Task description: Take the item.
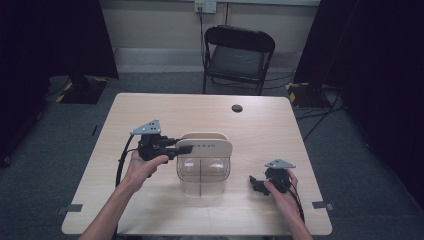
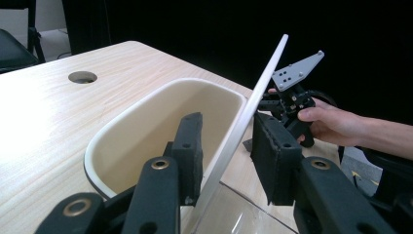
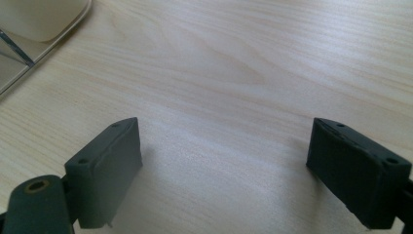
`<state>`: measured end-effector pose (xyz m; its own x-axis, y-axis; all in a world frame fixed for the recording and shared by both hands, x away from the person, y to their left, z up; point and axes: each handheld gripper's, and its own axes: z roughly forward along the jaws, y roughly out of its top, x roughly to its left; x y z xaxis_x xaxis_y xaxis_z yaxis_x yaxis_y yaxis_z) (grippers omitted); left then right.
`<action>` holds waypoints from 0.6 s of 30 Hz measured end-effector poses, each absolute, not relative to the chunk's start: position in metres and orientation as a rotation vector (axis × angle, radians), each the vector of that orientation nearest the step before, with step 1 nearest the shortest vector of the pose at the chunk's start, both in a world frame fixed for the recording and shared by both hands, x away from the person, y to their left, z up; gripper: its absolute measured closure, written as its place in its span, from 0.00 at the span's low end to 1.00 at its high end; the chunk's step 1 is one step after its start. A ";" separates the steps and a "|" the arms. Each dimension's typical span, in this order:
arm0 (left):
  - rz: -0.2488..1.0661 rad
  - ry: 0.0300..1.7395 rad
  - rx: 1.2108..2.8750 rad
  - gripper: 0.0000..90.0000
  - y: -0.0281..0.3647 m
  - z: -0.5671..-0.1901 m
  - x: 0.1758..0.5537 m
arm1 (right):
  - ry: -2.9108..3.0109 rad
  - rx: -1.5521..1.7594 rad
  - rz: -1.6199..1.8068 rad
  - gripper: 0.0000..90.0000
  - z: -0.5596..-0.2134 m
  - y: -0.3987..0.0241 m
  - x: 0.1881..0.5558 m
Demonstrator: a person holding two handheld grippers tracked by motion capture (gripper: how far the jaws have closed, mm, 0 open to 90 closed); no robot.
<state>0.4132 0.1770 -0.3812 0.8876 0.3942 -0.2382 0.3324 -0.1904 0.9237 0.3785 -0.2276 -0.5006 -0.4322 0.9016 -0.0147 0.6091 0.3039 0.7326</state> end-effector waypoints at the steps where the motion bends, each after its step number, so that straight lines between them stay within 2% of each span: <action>1: 0.061 0.548 1.794 0.72 0.177 -0.381 0.413 | 2.151 1.345 0.926 0.13 -0.501 -0.228 0.378; 18: 0.066 0.554 1.799 0.72 0.177 -0.381 0.414 | 2.151 1.345 0.926 0.13 -0.501 -0.228 0.378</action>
<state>0.4138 0.1769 -0.3807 0.8852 0.4010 -0.2360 0.3342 -0.1950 0.9221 0.3785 -0.2276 -0.5006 -0.4322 0.9016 -0.0145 0.6092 0.3038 0.7325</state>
